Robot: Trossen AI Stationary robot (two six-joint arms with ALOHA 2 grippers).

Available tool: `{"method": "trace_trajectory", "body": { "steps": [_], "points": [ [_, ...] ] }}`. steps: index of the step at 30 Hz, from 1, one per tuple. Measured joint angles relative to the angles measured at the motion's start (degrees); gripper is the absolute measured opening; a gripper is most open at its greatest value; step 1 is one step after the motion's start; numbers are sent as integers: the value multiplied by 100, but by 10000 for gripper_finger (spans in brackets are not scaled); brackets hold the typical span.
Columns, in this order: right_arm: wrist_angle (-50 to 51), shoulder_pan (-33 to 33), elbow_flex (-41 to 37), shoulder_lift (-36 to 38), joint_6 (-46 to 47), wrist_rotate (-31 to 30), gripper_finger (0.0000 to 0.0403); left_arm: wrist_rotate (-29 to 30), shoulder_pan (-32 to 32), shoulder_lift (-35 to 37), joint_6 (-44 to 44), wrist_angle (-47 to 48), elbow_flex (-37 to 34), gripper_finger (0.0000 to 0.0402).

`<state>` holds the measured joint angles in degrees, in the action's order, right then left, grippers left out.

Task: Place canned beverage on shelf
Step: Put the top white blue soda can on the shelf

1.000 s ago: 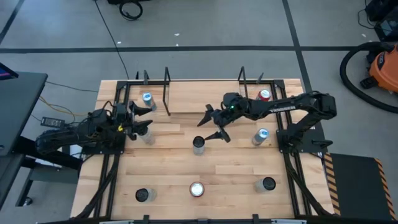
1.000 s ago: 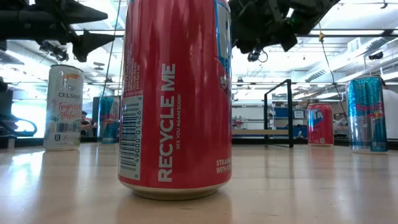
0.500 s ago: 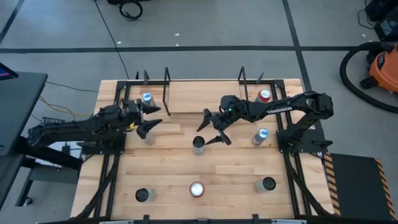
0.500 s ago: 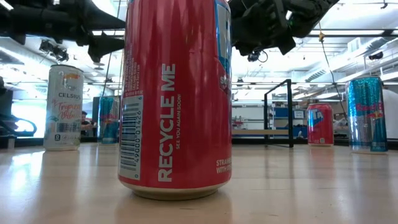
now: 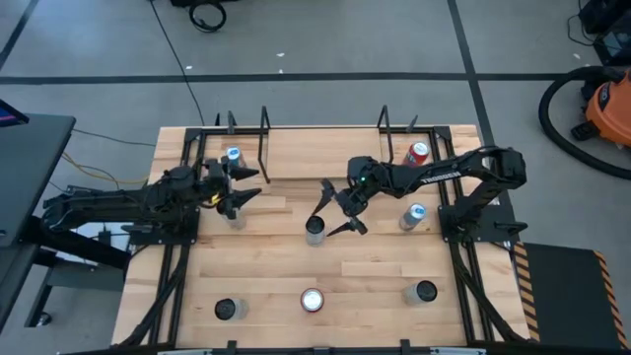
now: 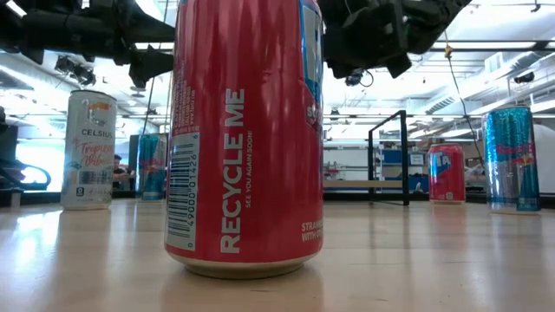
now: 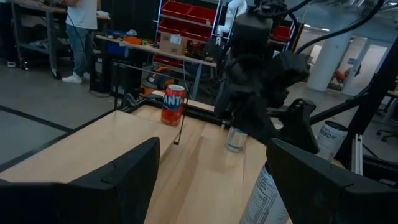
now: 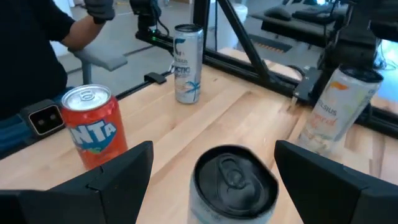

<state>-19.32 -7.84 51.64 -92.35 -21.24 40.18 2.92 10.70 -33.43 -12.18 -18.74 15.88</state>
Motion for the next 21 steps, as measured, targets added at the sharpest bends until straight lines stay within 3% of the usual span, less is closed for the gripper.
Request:
{"method": "trace_trajectory", "body": {
  "steps": [4,11,21],
  "points": [
    [-311,-42,7,-183,4,-65,346,-2,0,-18,0,-9,4,298],
    [-384,-142,-4,-340,136,434,346,-3,4,-70,82,-13,9,298],
    [-860,-140,7,-708,299,470,346,-4,4,-70,87,-20,7,298]
  ]
}}
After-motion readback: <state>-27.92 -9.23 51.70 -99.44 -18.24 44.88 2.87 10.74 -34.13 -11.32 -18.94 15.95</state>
